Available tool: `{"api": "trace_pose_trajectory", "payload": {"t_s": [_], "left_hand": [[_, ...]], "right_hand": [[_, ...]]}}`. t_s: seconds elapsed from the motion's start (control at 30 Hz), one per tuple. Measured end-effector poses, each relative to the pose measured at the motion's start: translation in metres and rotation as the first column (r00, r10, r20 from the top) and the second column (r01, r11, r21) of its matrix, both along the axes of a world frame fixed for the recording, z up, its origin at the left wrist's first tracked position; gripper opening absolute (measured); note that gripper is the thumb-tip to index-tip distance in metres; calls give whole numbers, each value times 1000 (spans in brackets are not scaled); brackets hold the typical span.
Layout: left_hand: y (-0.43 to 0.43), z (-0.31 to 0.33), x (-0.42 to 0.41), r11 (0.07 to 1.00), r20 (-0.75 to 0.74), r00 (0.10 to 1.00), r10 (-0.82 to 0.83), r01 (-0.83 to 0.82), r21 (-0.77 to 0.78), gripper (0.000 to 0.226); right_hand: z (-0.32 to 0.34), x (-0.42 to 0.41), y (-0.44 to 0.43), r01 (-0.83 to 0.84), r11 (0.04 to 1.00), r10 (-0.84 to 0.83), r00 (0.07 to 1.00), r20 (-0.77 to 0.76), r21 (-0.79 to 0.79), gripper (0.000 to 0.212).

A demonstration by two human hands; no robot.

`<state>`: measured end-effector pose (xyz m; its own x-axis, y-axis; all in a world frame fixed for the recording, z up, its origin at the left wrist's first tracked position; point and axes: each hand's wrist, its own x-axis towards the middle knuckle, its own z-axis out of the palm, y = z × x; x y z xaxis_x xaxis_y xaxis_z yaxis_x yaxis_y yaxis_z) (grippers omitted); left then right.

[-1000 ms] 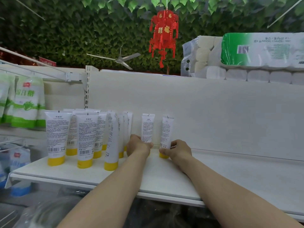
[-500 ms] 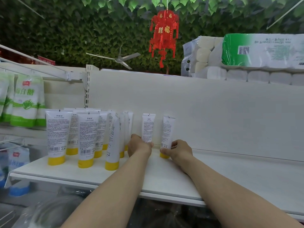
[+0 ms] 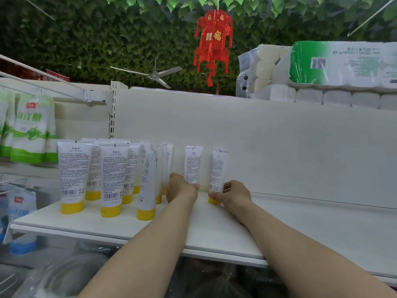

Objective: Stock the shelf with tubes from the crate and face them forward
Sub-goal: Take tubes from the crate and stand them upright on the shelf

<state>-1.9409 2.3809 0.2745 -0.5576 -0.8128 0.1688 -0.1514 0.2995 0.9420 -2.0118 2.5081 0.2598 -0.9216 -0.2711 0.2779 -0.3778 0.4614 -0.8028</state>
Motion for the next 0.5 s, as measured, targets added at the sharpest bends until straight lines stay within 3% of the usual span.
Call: {"api": "trace_pose_trajectory", "payload": {"t_s": [0.5], "left_hand": [[0, 1, 1, 1000, 3, 1000, 1, -1, 12, 49]], "right_hand": [[4, 3, 0, -7, 1000, 7, 1000, 19, -7, 36]]}}
